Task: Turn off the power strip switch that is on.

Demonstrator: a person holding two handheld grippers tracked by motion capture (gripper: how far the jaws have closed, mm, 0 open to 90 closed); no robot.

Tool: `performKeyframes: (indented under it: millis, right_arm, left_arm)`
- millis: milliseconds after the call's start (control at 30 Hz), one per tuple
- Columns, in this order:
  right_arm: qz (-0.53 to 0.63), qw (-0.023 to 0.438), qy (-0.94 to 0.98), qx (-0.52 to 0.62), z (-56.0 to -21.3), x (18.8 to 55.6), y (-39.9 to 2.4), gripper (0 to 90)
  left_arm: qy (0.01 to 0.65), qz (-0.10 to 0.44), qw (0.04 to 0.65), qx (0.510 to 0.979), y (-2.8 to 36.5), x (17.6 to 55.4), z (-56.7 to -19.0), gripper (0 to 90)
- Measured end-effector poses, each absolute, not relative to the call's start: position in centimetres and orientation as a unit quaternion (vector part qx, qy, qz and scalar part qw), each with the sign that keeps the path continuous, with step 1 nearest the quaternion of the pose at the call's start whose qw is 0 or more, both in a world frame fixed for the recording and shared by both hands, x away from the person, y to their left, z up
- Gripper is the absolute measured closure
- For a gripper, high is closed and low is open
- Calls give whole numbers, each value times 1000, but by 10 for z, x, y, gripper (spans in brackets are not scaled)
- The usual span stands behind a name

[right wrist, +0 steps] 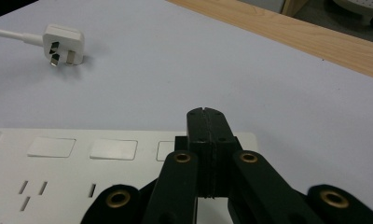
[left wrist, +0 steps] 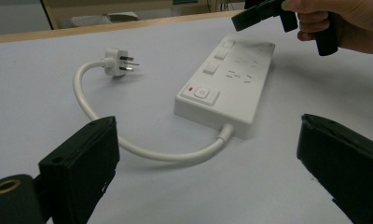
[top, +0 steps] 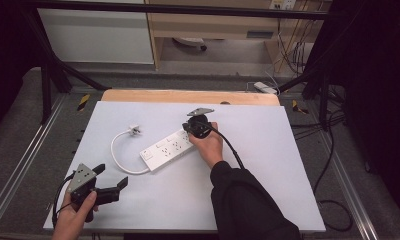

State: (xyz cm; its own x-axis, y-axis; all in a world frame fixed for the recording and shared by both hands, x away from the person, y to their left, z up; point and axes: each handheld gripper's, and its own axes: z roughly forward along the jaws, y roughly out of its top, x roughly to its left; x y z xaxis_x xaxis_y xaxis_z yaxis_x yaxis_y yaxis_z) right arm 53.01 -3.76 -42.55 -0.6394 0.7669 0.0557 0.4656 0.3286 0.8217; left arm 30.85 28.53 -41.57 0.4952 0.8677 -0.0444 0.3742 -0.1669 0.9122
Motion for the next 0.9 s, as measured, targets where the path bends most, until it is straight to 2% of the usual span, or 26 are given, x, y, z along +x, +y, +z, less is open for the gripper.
performKeyframes:
  millis: [900]
  right_arm:
    - [420, 174, 801, 390, -436, 535, -31, 900]
  left_arm:
    - [432, 253, 480, 720, 286, 309, -416, 58]
